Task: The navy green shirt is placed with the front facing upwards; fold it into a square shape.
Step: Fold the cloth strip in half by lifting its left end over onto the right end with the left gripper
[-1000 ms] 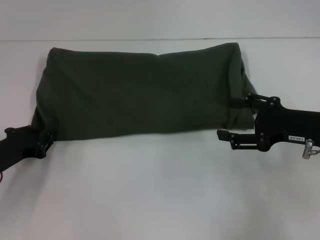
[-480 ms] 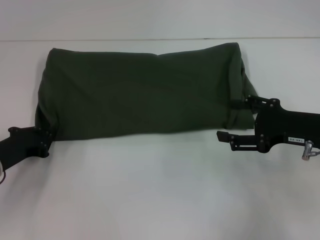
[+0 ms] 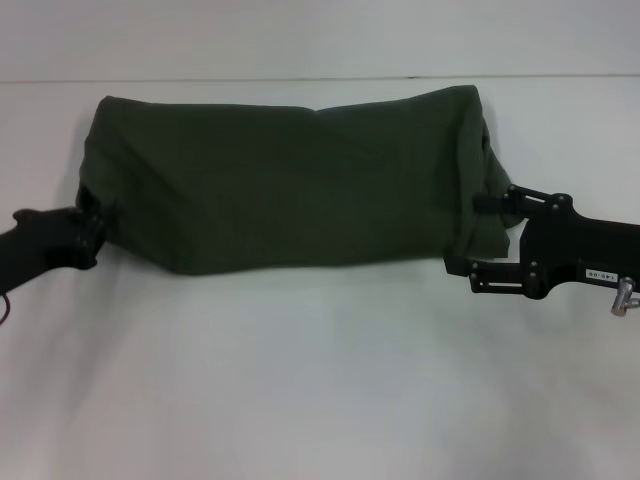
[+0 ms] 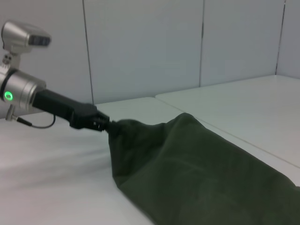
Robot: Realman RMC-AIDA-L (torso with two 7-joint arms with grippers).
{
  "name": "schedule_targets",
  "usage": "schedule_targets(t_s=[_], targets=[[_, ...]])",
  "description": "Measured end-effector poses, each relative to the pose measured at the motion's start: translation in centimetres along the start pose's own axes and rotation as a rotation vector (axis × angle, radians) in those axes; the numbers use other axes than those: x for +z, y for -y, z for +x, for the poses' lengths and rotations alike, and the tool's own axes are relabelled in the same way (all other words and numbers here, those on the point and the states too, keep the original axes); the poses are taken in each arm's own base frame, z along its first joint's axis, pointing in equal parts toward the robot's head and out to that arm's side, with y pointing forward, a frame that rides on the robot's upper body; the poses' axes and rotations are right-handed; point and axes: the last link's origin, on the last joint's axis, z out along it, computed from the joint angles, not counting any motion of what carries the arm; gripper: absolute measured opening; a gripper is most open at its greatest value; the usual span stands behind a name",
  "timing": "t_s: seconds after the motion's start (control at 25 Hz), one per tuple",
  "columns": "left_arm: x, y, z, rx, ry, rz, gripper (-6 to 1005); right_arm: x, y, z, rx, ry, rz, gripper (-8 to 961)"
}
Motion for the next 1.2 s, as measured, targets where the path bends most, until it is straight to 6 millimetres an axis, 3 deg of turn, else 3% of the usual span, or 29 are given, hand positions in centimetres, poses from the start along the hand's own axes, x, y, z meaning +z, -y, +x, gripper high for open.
schedule_targets(t_s=[0.36, 0.56, 1.04, 1.12, 1.2], targets=[[-0.4, 0.3, 2.0, -0.008, -0.033, -0.026, 49, 1.6, 1.0, -0.1, 0.024, 0.026, 0.047, 895], [-0.6, 0.3, 3.2, -0.026, -0.049, -0.043, 54, 4.0, 2.2, -0.5, -0.005, 0.053, 0.111, 731], [0.0, 0.1, 7.3, -0.089, -0.093, -0.136, 65, 11.2, 2.8, -1.4, -0.106, 0.018, 0.197, 494], [0.2, -0.1, 8.0, -0.093, -0.100, -0.154, 66, 12.0, 2.8, -1.8, -0.123, 0.018, 0.210, 257], [0.3, -0.3, 8.7, -0.093, -0.107, -0.170, 68, 12.7, 2.9, -2.2, -0.141, 0.022, 0.229, 178]])
